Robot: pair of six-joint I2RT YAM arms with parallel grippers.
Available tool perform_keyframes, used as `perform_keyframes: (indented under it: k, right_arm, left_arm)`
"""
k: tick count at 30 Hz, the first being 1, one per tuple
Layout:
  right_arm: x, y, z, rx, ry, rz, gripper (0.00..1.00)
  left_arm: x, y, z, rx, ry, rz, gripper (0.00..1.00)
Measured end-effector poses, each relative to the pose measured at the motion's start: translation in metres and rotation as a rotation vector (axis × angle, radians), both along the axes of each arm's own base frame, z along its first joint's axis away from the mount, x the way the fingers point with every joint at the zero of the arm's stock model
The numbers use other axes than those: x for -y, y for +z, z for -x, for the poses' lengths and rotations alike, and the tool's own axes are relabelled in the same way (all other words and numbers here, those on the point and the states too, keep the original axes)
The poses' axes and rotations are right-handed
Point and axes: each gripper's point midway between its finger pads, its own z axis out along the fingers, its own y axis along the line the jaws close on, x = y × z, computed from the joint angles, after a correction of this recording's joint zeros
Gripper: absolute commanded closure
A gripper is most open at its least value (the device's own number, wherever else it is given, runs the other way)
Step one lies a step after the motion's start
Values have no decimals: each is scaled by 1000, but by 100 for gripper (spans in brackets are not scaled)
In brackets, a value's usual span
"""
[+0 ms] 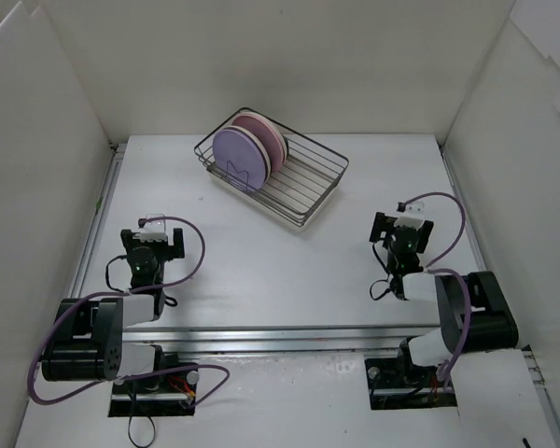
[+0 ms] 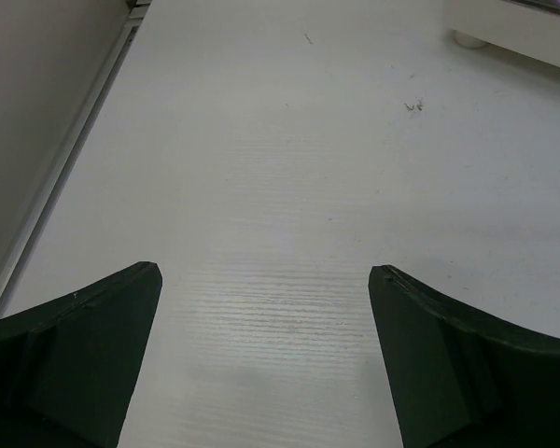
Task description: Unload the plates from the dish rack
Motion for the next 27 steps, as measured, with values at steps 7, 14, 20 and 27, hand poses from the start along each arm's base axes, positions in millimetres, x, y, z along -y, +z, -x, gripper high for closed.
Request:
perform_keyframes:
  k: [7, 14, 20, 27]
  right_arm:
    - [-21, 76, -18, -13, 131, 19, 0]
    - [-53, 228, -15, 150, 311, 0, 0]
    - [-54, 262, -7, 106, 323, -73, 48]
    - [-88, 230, -13, -81, 432, -88, 36]
  left_arm:
    - [20, 14, 3, -69, -148, -31, 0]
    - [17, 226, -29, 170, -187, -182, 0]
    - [47, 297, -50, 91, -410, -319, 53]
    - [109, 227, -84, -123, -698, -457, 52]
